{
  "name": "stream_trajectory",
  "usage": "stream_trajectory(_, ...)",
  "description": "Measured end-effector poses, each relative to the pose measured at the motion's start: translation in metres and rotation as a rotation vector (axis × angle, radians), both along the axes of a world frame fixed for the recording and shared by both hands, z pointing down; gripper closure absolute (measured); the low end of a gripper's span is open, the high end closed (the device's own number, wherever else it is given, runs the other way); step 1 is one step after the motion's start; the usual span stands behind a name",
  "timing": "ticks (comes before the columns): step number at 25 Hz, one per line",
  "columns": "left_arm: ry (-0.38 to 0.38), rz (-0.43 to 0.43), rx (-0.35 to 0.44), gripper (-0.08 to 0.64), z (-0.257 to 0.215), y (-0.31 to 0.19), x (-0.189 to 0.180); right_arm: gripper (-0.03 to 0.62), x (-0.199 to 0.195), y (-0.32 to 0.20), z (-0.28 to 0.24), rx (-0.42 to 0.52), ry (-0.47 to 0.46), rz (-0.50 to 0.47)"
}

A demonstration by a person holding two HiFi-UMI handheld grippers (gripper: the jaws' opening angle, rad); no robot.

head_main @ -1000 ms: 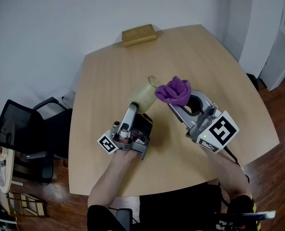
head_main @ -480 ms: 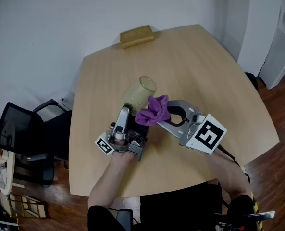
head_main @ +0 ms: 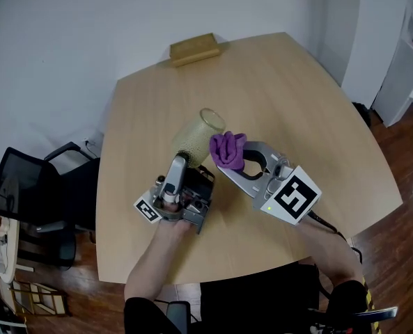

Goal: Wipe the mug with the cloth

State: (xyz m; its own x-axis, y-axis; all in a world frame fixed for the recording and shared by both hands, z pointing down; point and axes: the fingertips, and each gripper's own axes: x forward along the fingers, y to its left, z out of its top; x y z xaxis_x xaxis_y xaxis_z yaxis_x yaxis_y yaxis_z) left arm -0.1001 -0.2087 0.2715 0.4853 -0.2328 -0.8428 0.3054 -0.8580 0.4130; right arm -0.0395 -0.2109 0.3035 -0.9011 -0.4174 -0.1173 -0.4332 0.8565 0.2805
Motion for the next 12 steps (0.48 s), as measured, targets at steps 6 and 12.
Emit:
stream_trajectory(6,-0.040,-0.017,-0.001,0.514,0.003,-0.002,0.003,0.542,-0.029,0.020,0.033,0.141,0.303,-0.024)
stream_trajectory(12,0.023,-0.031,0.007,0.515,-0.001,-0.003,-0.008,0.538,0.016,0.010,-0.015,0.170,0.074,0.056)
